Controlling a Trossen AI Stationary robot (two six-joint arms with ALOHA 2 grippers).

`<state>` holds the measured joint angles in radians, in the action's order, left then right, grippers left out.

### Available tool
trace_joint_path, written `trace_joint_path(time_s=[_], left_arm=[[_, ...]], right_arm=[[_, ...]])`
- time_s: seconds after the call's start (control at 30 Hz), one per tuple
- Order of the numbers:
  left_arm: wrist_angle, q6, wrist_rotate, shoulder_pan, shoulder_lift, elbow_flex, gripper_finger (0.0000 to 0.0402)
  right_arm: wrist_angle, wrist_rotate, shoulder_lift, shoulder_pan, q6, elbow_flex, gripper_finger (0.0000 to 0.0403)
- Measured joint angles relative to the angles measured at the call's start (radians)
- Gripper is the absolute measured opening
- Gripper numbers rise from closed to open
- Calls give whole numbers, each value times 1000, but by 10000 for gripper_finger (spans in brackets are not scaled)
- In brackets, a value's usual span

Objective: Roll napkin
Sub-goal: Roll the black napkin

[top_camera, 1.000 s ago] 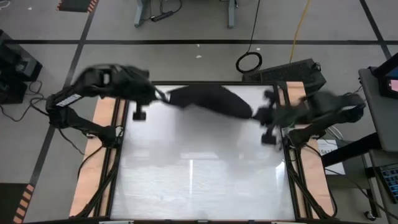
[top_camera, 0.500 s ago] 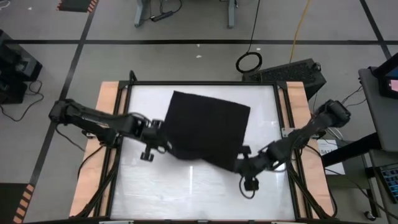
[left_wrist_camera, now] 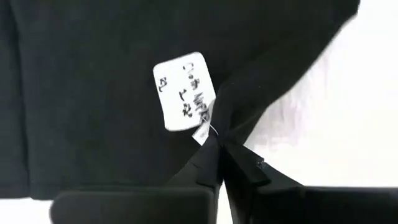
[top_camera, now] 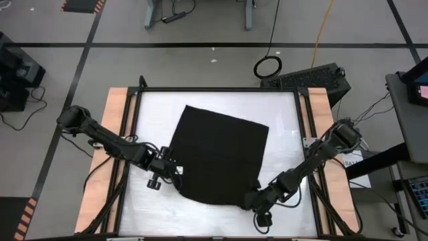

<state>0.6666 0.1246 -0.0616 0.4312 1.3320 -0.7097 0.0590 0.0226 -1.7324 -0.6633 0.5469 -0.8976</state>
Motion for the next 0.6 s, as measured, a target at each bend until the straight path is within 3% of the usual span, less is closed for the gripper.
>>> trace_joint_path(time_s=[0.13,0.4,0.6], left_arm=[[-14,0,1,35,3,0,89],[20,55,-8,61,3,-48,242],[119,106,-9,61,3,-146,277]], right_arm=[[4,-25,-42,-4,11,-25,37],[151,-17,-13,-7,-14,-129,151],[494,152,54,-41,-26,-245,197]])
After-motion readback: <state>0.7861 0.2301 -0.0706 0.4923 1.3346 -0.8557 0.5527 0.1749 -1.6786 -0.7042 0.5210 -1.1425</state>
